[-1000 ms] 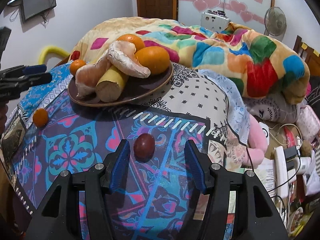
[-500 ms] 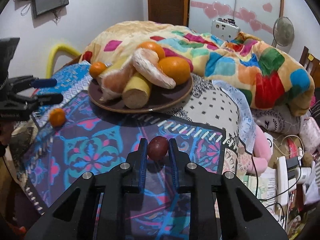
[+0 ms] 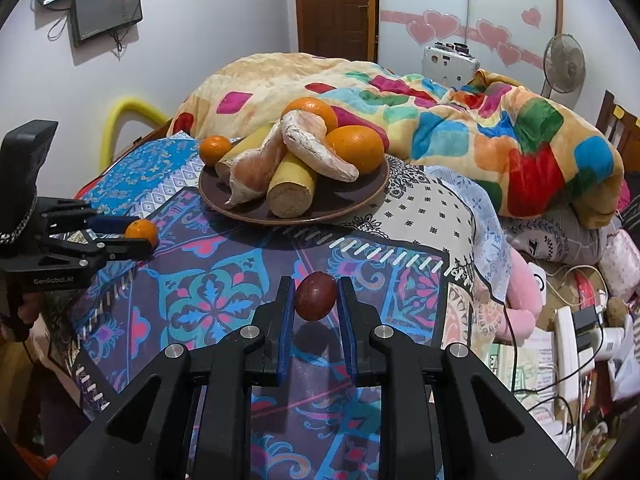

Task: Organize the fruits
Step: 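Grasp the dark red date with the right tool while the left tool grasps another mandarin, then lower the date and mandarin onto the plate and open both tools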

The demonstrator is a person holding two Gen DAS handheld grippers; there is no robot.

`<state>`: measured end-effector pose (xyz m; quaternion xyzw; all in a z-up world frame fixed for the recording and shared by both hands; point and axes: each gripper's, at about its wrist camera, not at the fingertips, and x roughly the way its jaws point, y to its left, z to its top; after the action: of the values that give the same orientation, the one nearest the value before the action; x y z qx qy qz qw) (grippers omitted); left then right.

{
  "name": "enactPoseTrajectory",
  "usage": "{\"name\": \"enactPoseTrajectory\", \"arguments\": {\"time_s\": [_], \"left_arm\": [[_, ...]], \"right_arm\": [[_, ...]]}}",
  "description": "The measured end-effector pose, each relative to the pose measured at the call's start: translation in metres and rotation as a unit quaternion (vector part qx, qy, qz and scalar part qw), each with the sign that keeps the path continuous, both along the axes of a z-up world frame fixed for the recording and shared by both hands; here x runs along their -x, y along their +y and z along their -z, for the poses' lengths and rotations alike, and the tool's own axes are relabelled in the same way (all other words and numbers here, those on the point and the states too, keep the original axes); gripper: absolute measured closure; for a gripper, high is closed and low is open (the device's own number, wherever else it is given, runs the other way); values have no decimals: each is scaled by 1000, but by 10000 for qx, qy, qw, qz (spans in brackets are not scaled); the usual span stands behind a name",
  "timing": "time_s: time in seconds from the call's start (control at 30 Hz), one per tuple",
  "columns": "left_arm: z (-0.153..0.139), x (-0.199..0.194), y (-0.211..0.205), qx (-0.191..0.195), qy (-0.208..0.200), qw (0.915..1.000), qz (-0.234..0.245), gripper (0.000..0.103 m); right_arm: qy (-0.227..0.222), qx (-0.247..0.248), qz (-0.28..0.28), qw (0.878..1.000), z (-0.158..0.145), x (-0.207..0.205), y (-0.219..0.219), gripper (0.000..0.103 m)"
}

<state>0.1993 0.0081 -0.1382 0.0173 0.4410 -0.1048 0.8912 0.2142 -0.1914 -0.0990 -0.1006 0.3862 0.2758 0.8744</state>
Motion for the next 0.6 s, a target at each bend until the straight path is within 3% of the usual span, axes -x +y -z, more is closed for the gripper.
{"name": "enactPoseTrajectory", "arguments": {"time_s": [0.27, 0.6], "left_arm": [[-14, -15, 0, 66, -182, 9998, -97, 69], [-34, -47, -5, 148, -507, 9983, -245, 69]], "right_arm": [[-51, -117, 88, 9999, -2, -15, 2, 84], [-429, -211, 137, 9988, -27, -38, 11, 83]]}}
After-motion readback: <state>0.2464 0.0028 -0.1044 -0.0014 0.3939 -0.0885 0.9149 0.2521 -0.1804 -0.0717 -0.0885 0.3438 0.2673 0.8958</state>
